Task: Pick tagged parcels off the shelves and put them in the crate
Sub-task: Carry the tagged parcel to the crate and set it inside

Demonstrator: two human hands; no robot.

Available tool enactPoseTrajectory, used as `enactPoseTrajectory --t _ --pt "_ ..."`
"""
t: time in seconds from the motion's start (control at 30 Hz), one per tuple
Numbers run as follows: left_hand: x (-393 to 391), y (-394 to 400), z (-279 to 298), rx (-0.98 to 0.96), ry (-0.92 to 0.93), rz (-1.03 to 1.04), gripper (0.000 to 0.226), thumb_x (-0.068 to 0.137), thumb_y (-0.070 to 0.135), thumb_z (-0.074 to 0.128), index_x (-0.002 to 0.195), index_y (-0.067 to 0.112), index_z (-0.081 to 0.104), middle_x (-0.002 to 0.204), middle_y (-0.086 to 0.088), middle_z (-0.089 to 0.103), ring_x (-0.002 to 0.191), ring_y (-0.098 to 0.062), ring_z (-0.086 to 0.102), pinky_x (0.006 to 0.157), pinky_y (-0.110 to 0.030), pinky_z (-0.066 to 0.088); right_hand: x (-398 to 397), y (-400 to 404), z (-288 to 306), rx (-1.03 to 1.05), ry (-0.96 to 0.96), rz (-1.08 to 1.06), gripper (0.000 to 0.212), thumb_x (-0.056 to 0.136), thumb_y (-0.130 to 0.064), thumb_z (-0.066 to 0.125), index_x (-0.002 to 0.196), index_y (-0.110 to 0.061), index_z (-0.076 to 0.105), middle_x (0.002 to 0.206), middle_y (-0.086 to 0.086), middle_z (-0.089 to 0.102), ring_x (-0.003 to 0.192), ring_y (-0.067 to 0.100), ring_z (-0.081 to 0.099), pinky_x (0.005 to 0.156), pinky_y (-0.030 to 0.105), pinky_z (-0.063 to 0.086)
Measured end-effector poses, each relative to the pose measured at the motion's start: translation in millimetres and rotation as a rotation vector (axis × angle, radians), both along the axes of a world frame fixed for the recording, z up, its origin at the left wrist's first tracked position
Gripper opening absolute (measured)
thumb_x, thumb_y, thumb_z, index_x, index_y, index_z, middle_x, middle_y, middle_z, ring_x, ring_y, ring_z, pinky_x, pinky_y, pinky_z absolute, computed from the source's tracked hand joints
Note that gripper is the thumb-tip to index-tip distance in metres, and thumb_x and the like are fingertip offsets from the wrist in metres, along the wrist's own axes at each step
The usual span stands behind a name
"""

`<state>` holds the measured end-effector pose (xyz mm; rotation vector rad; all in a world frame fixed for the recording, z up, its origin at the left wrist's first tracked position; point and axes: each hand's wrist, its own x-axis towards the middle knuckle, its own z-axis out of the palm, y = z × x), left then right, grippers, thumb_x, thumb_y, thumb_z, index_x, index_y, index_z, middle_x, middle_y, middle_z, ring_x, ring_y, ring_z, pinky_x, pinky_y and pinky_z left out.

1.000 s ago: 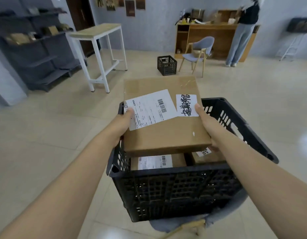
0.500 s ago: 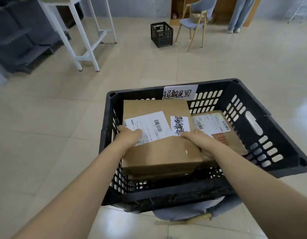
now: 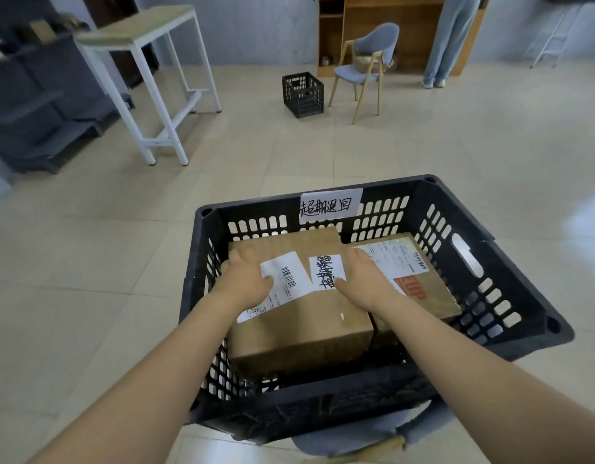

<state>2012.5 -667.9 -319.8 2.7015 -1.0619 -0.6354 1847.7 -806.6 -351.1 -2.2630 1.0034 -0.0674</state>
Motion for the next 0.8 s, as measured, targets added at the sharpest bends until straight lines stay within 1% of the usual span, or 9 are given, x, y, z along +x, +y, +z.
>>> enactPoseTrajectory --t 0.07,0.17,0.23,0.33,0.43,0.5,0.6,0.7,0.8 --pt "-5.8 -14.5 24.2 -0.073 -0.112 -0.133 0.06 0.096 0.032 0.052 0.148 0.011 0.03 0.154 -0.015 0.023 0.138 -0.037 0.028 0.11 -0.044 0.034 -0.7 2.9 18.7 -0.183 0.037 0.031 0.065 0.092 -0.017 0.056 0.151 -0.016 0.028 0.145 0.009 0.041 0.129 0.029 0.044 0.106 0.042 0.04" --pt "-18.8 -38.2 58.0 -0.176 -0.314 -0.324 0.049 0.096 0.03 0.049 0.142 0.014 0.043 0.148 -0.011 0.036 0.135 -0.032 0.035 0.108 -0.044 0.034 -9.0 2.0 48.4 -0.47 0.071 0.031 0.059 0.092 -0.02 0.053 0.148 -0.019 0.034 0.143 0.006 0.047 0.128 0.028 0.047 0.105 0.041 0.04" --pt "-30.2 -49.8 77.8 -0.237 -0.458 -0.432 0.044 0.095 0.027 0.048 0.137 0.015 0.048 0.14 -0.008 0.045 0.127 -0.03 0.042 0.103 -0.043 0.036 -19.8 2.6 70.5 -0.598 0.096 0.004 0.057 0.092 -0.02 0.052 0.146 -0.017 0.037 0.142 0.007 0.049 0.128 0.028 0.048 0.106 0.041 0.041" --pt "-48.0 -61.8 102.6 -0.302 -0.599 -0.567 0.038 0.094 0.025 0.046 0.131 0.016 0.052 0.132 -0.007 0.052 0.121 -0.028 0.048 0.099 -0.041 0.038 -43.7 7.7 101.8 -0.729 0.124 -0.104 0.051 0.091 -0.019 0.049 0.141 -0.016 0.044 0.136 0.008 0.054 0.122 0.029 0.051 0.101 0.041 0.043" --pt "-72.8 -69.4 122.5 -0.382 -0.689 -0.74 0.036 0.095 0.025 0.044 0.13 0.016 0.052 0.128 -0.007 0.056 0.117 -0.028 0.052 0.097 -0.041 0.041 -77.2 24.4 129.1 -0.79 0.153 -0.251 0.047 0.09 -0.021 0.049 0.137 -0.016 0.047 0.13 0.007 0.057 0.116 0.029 0.054 0.094 0.04 0.044" --pt "-99.2 -71.4 134.9 -0.459 -0.703 -0.862 0.036 0.095 0.026 0.045 0.128 0.017 0.052 0.125 -0.007 0.057 0.115 -0.028 0.053 0.095 -0.041 0.042 -105.1 42.6 144.9 -0.803 0.175 -0.366 0.047 0.091 -0.024 0.049 0.137 -0.017 0.047 0.13 0.007 0.057 0.117 0.03 0.053 0.094 0.04 0.043" --pt "-152.4 -68.3 148.6 -0.571 -0.678 -1.039 0.038 0.095 0.029 0.047 0.13 0.017 0.052 0.125 -0.007 0.058 0.115 -0.029 0.054 0.095 -0.042 0.043 -156.1 78.9 161.9 -0.801 0.238 -0.546 0.048 0.092 -0.027 0.052 0.138 -0.017 0.045 0.134 0.008 0.054 0.121 0.031 0.05 0.098 0.041 0.042" --pt "-214.4 -50.9 157.9 -0.67 -0.653 -1.208 0.04 0.094 0.03 0.049 0.132 0.016 0.051 0.126 -0.007 0.058 0.115 -0.029 0.054 0.093 -0.041 0.043 -213.3 129.9 171.9 -0.781 0.312 -0.721 0.048 0.093 -0.026 0.052 0.139 -0.016 0.044 0.135 0.008 0.053 0.121 0.032 0.049 0.095 0.04 0.04" --pt "-284.2 -15.3 168.6 -0.743 -0.613 -1.379 0.039 0.094 0.03 0.049 0.13 0.015 0.052 0.125 -0.007 0.058 0.113 -0.03 0.054 0.09 -0.041 0.043 -274.1 195.6 180.8 -0.765 0.383 -0.914 0.048 0.092 -0.027 0.051 0.139 -0.017 0.045 0.132 0.007 0.054 0.118 0.031 0.05 0.092 0.039 0.041"
